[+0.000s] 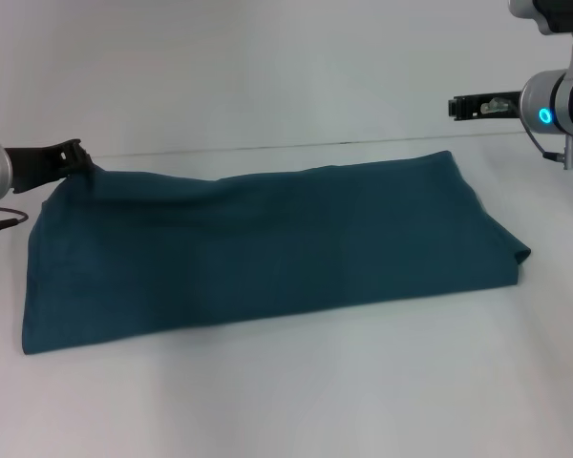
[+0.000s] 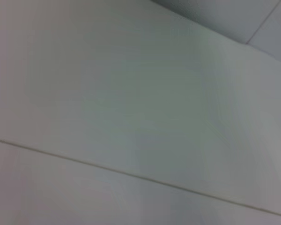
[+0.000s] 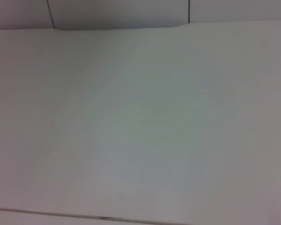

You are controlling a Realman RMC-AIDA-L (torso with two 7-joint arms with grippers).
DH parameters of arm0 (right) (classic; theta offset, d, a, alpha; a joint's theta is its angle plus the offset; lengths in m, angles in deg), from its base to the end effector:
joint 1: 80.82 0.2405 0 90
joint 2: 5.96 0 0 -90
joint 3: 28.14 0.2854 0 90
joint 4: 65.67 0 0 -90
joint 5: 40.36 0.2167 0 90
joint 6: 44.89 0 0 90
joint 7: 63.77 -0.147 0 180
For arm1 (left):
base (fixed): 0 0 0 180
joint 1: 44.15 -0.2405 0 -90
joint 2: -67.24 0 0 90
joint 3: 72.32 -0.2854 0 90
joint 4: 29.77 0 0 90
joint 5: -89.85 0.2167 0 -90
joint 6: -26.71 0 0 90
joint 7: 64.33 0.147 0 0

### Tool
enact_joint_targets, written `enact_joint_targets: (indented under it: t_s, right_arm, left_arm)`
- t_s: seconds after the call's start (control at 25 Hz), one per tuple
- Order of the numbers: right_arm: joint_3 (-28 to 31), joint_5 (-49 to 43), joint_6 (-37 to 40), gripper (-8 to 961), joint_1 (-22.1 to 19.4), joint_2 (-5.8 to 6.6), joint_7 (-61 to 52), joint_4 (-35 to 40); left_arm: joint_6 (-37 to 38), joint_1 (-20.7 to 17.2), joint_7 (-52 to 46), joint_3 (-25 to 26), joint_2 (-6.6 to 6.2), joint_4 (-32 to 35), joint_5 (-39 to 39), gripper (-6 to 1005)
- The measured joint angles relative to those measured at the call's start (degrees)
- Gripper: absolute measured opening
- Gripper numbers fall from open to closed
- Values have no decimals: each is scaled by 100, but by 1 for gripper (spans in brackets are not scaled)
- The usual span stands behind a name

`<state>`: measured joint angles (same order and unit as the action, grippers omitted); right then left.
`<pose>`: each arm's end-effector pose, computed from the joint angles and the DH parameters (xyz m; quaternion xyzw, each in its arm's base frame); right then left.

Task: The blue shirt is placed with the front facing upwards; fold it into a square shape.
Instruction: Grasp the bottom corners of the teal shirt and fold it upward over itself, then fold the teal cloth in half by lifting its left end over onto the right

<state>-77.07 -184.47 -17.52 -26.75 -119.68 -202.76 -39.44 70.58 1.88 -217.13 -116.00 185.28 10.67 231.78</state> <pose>0.2580 0.5345 0.0261 -0.7584 0.4401 0.0785 0.4744 -0.2717 0.4946 0.0228 -0.6946 -0.5858 -0.1647 0.3837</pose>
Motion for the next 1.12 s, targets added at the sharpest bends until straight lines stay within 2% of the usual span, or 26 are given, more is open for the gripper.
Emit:
enact_joint_targets:
  t_s: [0.12,0.32,0.44,0.56,0.64,0.68,0.8,0.84,0.88,0.96,1.12]
  right_arm:
    - [2,-101,-51,205,39,27,-28,-19]
    - [54,-73,170,393,62,167,-89,7]
    - [69,-51,283,539,56,197,-90,28]
    - [111,41,463,684,5,220,-92,81]
    - [155,214,653,780,-98,228,-92,239]
    - [171,370,820,828,-208,213,-79,419]
    - [203,1087,1517,852,-687,117,75,1243]
    - [207,1459,1885,860,-914,68,186,1590]
    - [210,1805,2166,868,-1123,37,304,1844]
    - [213,2543,2814,883,-1540,-4,547,2236]
    - [316,4087,4155,915,-2326,35,1031,2311]
  left_arm:
    - [-152,-2,-15,59,60,17,0,70]
    - [-253,-33,-44,327,74,-27,18,218]
    - [-230,-175,-104,516,68,41,6,339]
    - [-137,-291,-134,524,114,224,0,478]
    - [-18,-339,-127,519,159,372,-9,524]
    - [93,-379,-108,510,191,516,-39,546]
    - [454,-595,-29,469,308,1033,-309,615]
    - [825,-794,131,467,382,1406,-707,638]
    - [825,-794,131,467,382,1406,-707,660]
    - [1241,-982,322,466,409,1623,-1218,706]
    - [2037,-1301,681,525,352,1579,-2205,801]
